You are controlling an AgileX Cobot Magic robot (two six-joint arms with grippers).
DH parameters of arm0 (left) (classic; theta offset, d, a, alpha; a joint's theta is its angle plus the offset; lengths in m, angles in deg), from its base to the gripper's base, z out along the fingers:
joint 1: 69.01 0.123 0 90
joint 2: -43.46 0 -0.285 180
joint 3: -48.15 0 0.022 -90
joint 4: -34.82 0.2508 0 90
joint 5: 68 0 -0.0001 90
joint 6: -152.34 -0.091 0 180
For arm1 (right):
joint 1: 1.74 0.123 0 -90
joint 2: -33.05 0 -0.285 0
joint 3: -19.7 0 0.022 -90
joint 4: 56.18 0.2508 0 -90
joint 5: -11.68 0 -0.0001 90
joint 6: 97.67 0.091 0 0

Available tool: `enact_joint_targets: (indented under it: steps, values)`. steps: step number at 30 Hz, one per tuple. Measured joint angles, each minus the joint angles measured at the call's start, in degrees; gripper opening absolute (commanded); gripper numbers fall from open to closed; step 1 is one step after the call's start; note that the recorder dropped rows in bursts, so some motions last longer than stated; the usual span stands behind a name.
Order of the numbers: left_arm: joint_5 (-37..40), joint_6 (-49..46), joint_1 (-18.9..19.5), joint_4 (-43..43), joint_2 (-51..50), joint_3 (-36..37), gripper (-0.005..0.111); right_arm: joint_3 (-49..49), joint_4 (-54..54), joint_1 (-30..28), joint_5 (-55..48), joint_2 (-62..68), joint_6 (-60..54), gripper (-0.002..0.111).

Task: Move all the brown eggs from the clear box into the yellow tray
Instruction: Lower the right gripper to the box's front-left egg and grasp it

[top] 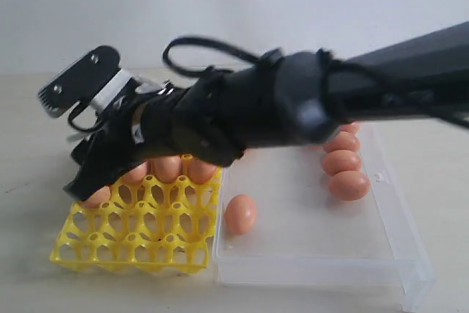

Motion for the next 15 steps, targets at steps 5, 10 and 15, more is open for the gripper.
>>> enact_joint_targets:
  steps: [5,10,15]
  values:
    - [0.0,0.0,0.0,0.0,0.0,0.0,0.000,-0.2,1.4,-5.1,-21.0,-7.4,3.5,0.053]
    - [0.0,0.0,0.0,0.0,0.0,0.0,0.000,-0.2,3.4,-11.3,-42.0,-8.6,11.6,0.058]
    - [0.0,0.0,0.0,0.0,0.0,0.0,0.000,0.4,11.4,-15.8,-46.9,-8.7,13.4,0.063]
